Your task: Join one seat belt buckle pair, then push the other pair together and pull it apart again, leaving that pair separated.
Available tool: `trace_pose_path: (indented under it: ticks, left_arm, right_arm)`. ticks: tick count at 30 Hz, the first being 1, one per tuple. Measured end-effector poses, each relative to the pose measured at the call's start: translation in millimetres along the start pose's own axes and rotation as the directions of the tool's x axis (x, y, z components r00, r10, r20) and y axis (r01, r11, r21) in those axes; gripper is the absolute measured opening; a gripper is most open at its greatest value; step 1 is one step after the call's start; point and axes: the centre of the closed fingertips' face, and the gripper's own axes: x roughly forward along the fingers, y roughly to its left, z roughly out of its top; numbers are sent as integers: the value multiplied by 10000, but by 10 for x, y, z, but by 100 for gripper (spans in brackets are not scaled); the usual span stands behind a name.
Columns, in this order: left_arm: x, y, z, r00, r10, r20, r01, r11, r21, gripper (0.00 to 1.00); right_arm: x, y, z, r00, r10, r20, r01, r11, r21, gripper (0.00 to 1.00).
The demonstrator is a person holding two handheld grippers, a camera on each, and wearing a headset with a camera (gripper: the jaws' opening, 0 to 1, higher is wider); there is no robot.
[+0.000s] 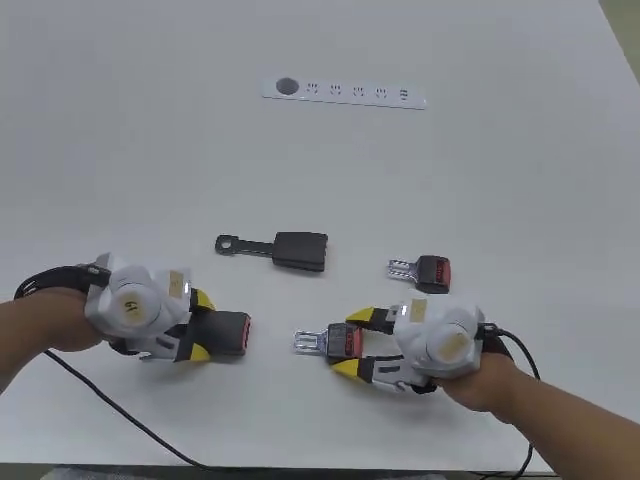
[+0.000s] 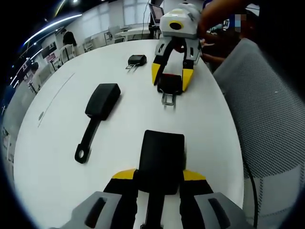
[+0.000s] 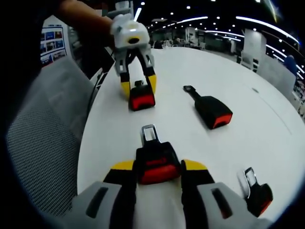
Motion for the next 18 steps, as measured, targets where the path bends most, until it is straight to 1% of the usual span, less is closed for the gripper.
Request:
trace_pose_path:
  ticks: [7, 18]
  left_arm:
    - [1, 8, -14, 10000, -4, -67, 4, 10000, 7, 35]
    - [20, 14, -42, 10000, 4, -64, -4, 10000, -40, 35]
  right_arm:
    - [103, 55, 110, 9996, 41, 265, -40, 10000, -21, 36]
    - [316, 80, 308, 9988, 234, 432, -235, 9997, 23, 36]
